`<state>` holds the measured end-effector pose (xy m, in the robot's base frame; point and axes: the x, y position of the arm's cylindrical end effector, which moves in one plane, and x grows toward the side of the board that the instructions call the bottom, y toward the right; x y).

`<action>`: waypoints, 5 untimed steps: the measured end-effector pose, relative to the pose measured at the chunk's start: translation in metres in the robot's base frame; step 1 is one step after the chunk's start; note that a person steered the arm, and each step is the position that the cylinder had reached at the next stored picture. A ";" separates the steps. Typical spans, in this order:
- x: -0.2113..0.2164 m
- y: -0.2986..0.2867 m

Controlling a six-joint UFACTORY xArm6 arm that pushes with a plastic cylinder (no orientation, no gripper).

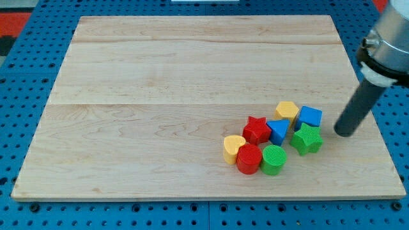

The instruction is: Move the blue cube along with the hexagon towards the center of the board

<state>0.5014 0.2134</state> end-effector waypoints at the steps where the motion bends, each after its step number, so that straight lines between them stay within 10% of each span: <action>1: -0.005 -0.053; 3: -0.038 -0.064; 5: 0.039 -0.009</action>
<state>0.5404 0.2048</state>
